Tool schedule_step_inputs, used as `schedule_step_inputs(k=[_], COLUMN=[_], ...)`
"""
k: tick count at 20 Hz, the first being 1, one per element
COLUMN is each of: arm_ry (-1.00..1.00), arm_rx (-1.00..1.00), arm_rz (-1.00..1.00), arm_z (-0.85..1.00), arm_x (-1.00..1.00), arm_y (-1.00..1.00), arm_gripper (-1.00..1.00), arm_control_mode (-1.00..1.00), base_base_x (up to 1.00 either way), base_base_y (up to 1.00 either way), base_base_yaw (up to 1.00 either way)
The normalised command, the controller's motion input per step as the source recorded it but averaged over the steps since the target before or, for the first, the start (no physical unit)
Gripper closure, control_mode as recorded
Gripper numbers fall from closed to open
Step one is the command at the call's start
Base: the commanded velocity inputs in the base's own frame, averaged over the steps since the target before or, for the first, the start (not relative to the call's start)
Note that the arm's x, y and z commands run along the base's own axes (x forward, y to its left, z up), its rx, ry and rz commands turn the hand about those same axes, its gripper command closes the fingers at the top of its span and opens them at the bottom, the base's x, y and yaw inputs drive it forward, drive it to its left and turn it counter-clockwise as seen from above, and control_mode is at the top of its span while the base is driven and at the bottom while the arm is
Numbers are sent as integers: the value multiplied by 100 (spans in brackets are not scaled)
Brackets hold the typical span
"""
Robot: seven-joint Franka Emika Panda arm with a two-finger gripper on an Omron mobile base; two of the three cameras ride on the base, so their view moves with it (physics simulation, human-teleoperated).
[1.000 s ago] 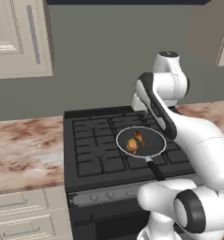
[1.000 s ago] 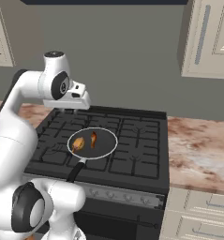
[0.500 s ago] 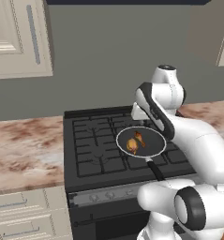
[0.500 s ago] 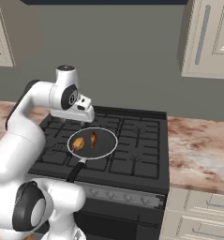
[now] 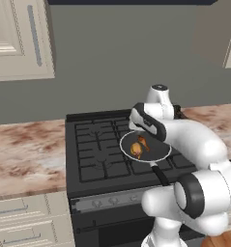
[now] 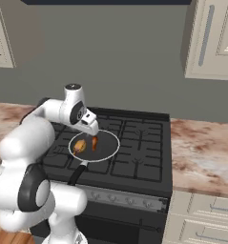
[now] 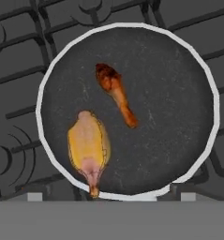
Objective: Take the chicken drumsticks from the pan and place one on each plate on the dining counter.
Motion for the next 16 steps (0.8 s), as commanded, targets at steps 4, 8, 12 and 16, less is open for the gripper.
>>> schedule_step_inputs(k=[4, 8, 12, 16], arm_ry=[0, 3, 10, 8], arm_rx=[0, 0, 0, 1], arm_rz=[-24, -17, -5, 0], arm_z=[-58, -52, -39, -18], arm_x=[68, 67, 29, -8], arm_y=[12, 14, 7, 0], arm_gripper=[-100, -100, -100, -100], arm_control_mode=[-100, -100, -100, -100], base_base_x=[0, 0, 0, 0], base_base_y=[0, 0, 0, 0], base_base_yaw=[0, 0, 0, 0])
